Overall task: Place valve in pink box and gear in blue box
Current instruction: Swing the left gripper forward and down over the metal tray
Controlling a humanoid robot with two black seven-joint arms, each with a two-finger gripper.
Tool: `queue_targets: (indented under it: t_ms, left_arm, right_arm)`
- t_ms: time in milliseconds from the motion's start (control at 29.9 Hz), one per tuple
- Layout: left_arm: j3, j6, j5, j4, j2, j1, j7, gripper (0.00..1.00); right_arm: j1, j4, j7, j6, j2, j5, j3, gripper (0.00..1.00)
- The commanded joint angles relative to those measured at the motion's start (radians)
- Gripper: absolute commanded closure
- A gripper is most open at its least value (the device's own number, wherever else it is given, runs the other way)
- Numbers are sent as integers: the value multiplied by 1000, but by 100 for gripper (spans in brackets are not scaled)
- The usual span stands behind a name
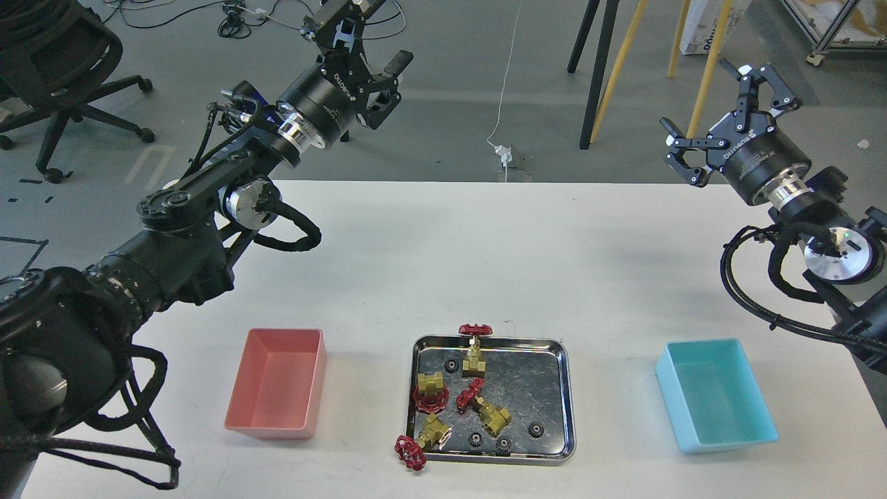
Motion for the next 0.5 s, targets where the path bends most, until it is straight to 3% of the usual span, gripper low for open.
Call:
queue_targets:
  t_ms: [0,167,401,468]
  left_arm:
    - [3,0,2,1,2,12,0,15]
    - [-10,0,-8,4,14,14,0,15]
    - [-21,0,-28,-7,22,22,0,15]
    - [-13,0,-22,-54,19,23,0,15]
  right_arm:
    - [-2,0,0,0,3,3,3,0]
    - [24,9,6,0,10,12,26,0]
    - [279,-69,-5,0,-3,11,2,0]
    - [333,-88,-31,0,-5,11,-30,0]
